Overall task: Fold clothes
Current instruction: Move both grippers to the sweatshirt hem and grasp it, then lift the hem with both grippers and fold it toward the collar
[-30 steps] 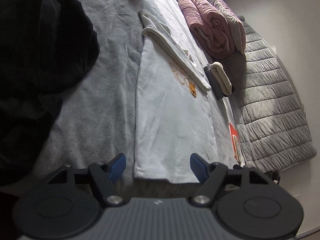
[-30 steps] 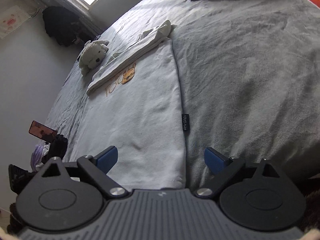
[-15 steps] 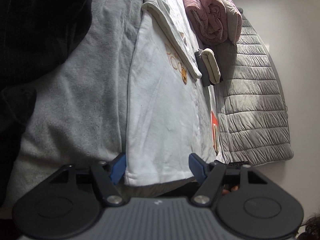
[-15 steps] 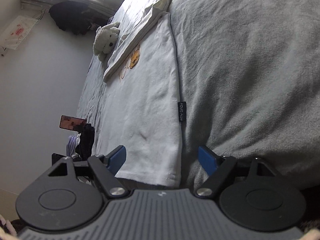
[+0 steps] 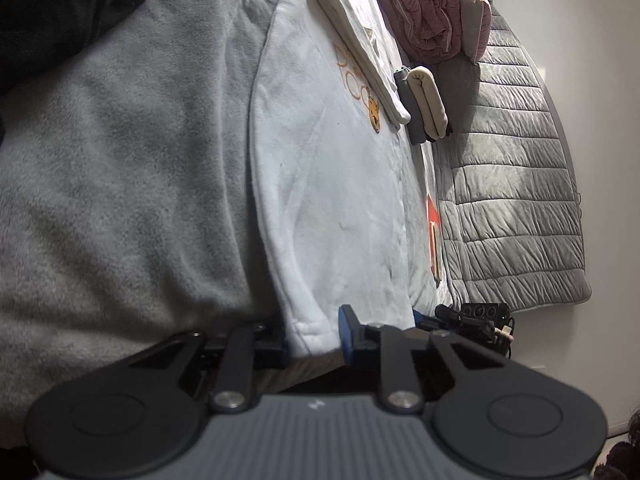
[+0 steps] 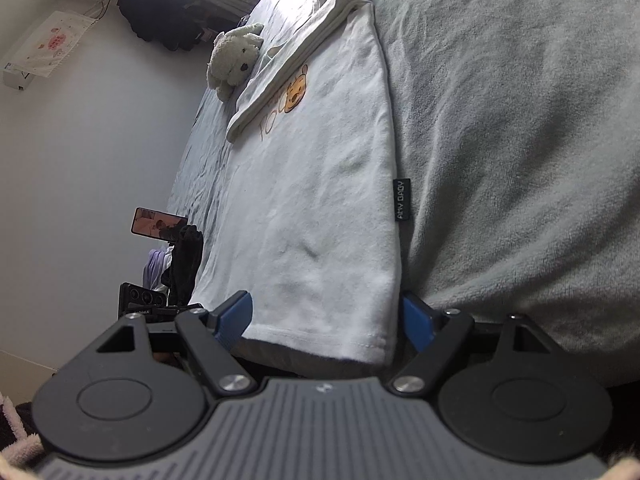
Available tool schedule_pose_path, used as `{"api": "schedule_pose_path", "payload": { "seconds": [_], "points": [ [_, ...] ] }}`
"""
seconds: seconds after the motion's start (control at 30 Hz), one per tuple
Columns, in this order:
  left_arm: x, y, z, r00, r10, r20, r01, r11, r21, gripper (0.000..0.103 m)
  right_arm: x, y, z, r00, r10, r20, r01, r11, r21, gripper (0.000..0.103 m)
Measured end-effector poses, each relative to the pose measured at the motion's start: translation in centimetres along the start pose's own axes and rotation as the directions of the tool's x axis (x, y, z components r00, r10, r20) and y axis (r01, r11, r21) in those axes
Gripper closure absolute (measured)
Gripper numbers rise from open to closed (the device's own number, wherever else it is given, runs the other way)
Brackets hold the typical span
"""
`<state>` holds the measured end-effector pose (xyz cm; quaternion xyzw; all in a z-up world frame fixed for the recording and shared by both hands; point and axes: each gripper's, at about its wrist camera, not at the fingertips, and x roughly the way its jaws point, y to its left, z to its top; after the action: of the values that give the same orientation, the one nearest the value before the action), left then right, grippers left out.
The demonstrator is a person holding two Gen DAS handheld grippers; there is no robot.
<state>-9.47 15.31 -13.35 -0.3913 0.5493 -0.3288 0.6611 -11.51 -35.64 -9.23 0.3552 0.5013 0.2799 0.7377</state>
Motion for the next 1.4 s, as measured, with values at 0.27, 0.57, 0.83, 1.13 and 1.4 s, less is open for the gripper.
{"api": "schedule_pose_path", "payload": {
  "seconds": [0.27,0.57,0.83,1.13,1.4],
  "points": [
    [0.0,0.1,-0.1,1.000,-0.002,0.014,0.003,1.000,-0.009,0.086,1.2,0.6,0.0,1.000,-0.012,-0.023,0.012,1.000,-0.021,0.053],
    [-1.0,-0.2,0.4,0.997,-0.044,0.059,0.045,0.999,-0.021,0.096,1.7,1.1,0.6,1.000,0.018,0.005,-0.018,1.000,0.008,0.088],
    [-2.0,-2.3,3.0,0.989,-0.071,0.127,0.069,0.997,0.024,0.096,2.0,3.8,4.1,0.997,0.032,0.069,-0.029,0.998,-0.049,0.088],
    [-1.1,-2.5,9.1,0.976,-0.043,0.211,0.044,0.999,0.003,0.096,4.6,2.8,10.5,0.993,-0.005,0.122,0.008,1.000,-0.022,0.089],
    [1.1,0.3,13.2,0.961,0.024,0.275,0.006,0.994,-0.109,0.097,7.5,-0.8,13.6,0.989,-0.046,0.140,0.040,0.998,0.042,0.092]
  ]
}}
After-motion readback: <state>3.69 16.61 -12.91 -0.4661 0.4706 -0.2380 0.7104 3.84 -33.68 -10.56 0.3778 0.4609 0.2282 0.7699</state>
